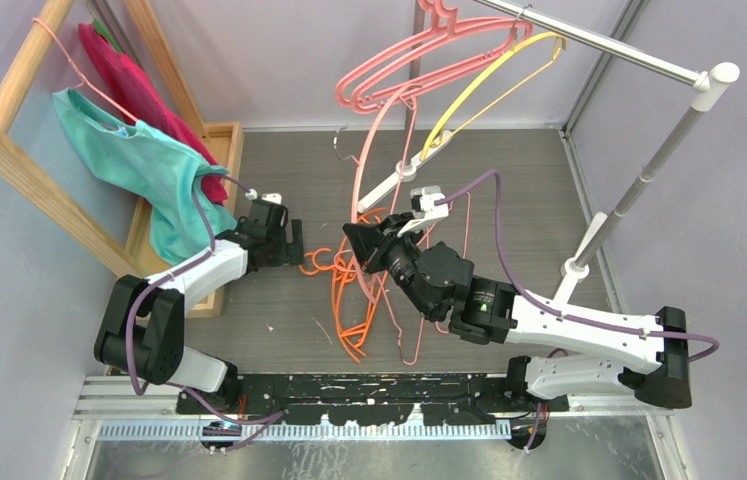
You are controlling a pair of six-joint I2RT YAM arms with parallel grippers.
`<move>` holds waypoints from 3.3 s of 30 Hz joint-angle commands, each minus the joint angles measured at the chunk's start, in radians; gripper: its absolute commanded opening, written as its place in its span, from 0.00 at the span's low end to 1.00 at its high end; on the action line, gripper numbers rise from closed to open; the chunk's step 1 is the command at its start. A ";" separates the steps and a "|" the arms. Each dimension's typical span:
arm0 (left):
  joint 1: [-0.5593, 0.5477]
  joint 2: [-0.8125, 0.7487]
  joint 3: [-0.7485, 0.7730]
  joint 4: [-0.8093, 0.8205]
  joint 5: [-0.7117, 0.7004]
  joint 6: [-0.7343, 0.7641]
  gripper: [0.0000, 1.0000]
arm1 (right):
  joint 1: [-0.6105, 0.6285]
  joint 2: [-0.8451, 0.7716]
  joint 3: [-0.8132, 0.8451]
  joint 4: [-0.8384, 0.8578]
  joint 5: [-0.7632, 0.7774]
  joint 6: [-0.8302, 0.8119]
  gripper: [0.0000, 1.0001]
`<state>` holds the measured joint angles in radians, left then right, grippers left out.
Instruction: Organize the hangers
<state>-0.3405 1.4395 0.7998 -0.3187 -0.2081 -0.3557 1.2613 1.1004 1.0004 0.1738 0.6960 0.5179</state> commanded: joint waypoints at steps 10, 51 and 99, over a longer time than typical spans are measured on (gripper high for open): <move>-0.002 -0.030 0.006 0.025 0.011 -0.009 0.98 | -0.067 0.032 0.128 0.265 0.126 -0.194 0.01; -0.001 0.019 0.005 0.044 0.010 -0.003 0.98 | -0.625 0.317 0.433 0.284 -0.201 0.140 0.01; -0.002 0.019 0.002 0.041 0.019 -0.006 0.98 | -0.835 0.105 0.166 0.214 -0.116 0.301 0.02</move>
<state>-0.3401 1.4807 0.7959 -0.3065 -0.2020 -0.3553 0.4377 1.2652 1.1919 0.3725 0.5137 0.7933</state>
